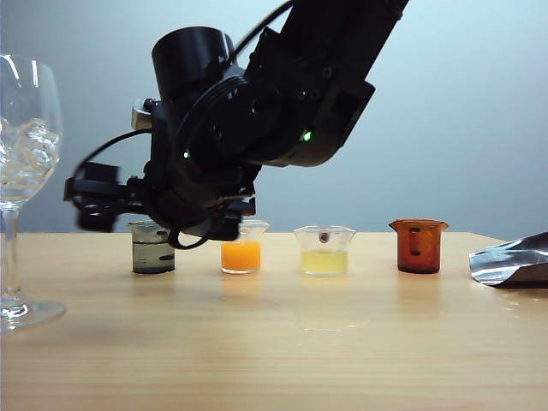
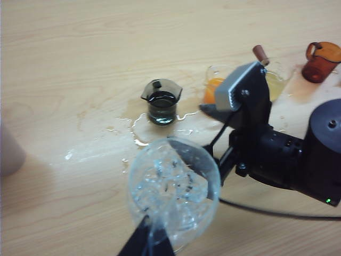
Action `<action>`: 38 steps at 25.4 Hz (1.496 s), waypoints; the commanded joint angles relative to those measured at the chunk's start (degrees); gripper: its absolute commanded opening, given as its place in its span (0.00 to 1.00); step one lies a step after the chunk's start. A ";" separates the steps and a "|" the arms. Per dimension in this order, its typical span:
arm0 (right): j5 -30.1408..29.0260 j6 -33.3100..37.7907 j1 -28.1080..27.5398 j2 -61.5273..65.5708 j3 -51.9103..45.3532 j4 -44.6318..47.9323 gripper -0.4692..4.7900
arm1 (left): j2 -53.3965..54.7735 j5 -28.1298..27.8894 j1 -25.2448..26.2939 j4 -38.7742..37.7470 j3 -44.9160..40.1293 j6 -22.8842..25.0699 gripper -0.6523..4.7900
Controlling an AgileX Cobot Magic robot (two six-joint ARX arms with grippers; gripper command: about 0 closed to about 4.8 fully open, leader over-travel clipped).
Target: Pick up the first measuring cup from the left, pour the coconut rum inside into the goblet, and finally put the measuring cup back in its original place.
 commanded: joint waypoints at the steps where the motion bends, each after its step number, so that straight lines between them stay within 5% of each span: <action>1: 0.15 0.13 0.11 2.34 1.46 0.83 1.00 | -0.11 -0.59 0.04 -0.17 0.37 0.22 0.11; 28: 1.38 2.99 -3.19 14.86 23.47 -10.54 1.00 | -0.90 -0.59 -0.83 -3.45 0.37 0.22 0.11; 38: 1.46 5.81 -3.82 16.48 23.91 -10.84 1.00 | -0.90 -0.85 -0.83 -4.02 0.37 0.26 0.11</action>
